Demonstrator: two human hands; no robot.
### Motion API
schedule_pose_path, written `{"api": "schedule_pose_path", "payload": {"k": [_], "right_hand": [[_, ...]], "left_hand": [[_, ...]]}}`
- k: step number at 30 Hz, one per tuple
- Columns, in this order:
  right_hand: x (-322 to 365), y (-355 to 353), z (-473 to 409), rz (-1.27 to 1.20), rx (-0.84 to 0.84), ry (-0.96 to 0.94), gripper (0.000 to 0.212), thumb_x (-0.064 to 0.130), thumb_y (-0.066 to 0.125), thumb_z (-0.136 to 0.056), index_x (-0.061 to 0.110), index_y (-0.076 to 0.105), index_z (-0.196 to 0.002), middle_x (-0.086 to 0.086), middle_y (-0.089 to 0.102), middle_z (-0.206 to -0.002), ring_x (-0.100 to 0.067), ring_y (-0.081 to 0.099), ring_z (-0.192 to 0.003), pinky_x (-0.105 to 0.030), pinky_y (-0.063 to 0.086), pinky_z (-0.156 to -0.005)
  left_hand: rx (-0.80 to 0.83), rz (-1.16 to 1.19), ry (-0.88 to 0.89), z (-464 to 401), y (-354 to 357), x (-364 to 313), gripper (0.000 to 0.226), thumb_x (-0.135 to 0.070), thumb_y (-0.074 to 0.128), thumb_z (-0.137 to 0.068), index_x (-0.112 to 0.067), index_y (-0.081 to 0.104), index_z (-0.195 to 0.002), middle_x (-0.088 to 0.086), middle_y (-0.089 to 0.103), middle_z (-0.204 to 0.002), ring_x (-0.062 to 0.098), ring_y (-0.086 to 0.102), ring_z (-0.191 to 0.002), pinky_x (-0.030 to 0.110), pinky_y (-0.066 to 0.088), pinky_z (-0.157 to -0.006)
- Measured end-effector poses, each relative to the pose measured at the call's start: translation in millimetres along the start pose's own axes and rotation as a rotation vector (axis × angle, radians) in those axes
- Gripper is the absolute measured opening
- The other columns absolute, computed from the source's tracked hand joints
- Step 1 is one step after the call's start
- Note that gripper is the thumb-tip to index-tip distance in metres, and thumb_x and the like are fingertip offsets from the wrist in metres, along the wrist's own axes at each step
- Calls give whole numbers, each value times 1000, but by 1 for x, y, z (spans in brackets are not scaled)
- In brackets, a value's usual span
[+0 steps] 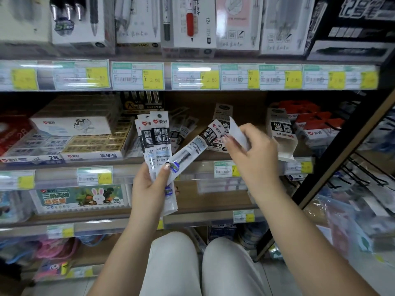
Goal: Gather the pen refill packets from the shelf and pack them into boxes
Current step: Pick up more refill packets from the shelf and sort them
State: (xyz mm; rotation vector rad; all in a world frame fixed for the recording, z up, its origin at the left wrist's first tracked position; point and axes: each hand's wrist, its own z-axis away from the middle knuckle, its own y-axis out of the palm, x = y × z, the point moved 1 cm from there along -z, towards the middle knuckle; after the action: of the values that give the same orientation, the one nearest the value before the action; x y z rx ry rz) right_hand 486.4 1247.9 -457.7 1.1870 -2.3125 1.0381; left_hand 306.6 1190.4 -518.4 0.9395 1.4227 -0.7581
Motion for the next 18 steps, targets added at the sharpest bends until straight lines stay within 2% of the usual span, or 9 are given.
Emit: {"api": "schedule_pose_path", "payload": {"k": [2, 4, 6, 8, 11, 15, 18], "right_hand": [[0, 10, 6, -171, 192, 301, 17, 29, 66, -85, 15, 59, -79, 10, 55, -68, 0, 51, -59, -12, 41, -54], [0, 20, 13, -267, 338, 511, 21, 36, 63, -86, 16, 61, -91, 5, 62, -82, -2, 58, -72, -18, 48, -64], [0, 30, 18, -333, 389, 636, 26, 39, 62, -86, 17, 58, -100, 3, 63, -89, -11, 60, -80, -28, 50, -73], [1, 37, 22, -458, 352, 727, 22, 31, 64, -87, 18, 55, -103, 4, 62, -87, -10, 58, -74, -29, 48, -69], [4, 40, 24, -610, 290, 762, 12, 18, 61, -90, 16, 56, -100, 4, 60, -77, -5, 53, -59, -21, 42, -55], [4, 38, 23, -610, 280, 713, 9, 15, 61, -90, 17, 56, -98, 4, 59, -73, -6, 52, -56, -23, 42, -54], [6, 35, 21, -666, 272, 707, 9, 11, 59, -91, 17, 55, -94, 5, 58, -72, 1, 53, -51, -16, 41, -50]], "left_hand": [[16, 26, 7, 2, 4, -2, 16, -19, 53, -95, -33, 59, -99, -5, 72, -91, 8, 69, -72, 22, 53, -54], [39, 37, 15, 4, 9, -3, 19, -16, 53, -95, -33, 59, -97, -7, 71, -85, 7, 67, -65, 22, 52, -52], [75, 56, 5, 6, 12, -2, 18, -14, 53, -95, -31, 59, -97, -7, 70, -78, 8, 64, -57, 23, 52, -50], [118, 53, -14, 7, 14, -1, 16, -14, 53, -95, -29, 58, -97, -5, 71, -72, 11, 63, -51, 24, 51, -48], [184, 54, -40, 9, 16, 2, 13, -14, 52, -95, -24, 57, -100, 1, 71, -69, 16, 64, -49, 24, 50, -46], [228, 55, -56, 9, 18, 3, 8, -14, 51, -95, -18, 56, -100, 0, 69, -68, 17, 55, -41, 26, 48, -43], [217, 62, -61, 9, 18, 4, 10, -16, 46, -98, -10, 54, -94, 2, 57, -51, 15, 46, -37, 23, 44, -40]]}}
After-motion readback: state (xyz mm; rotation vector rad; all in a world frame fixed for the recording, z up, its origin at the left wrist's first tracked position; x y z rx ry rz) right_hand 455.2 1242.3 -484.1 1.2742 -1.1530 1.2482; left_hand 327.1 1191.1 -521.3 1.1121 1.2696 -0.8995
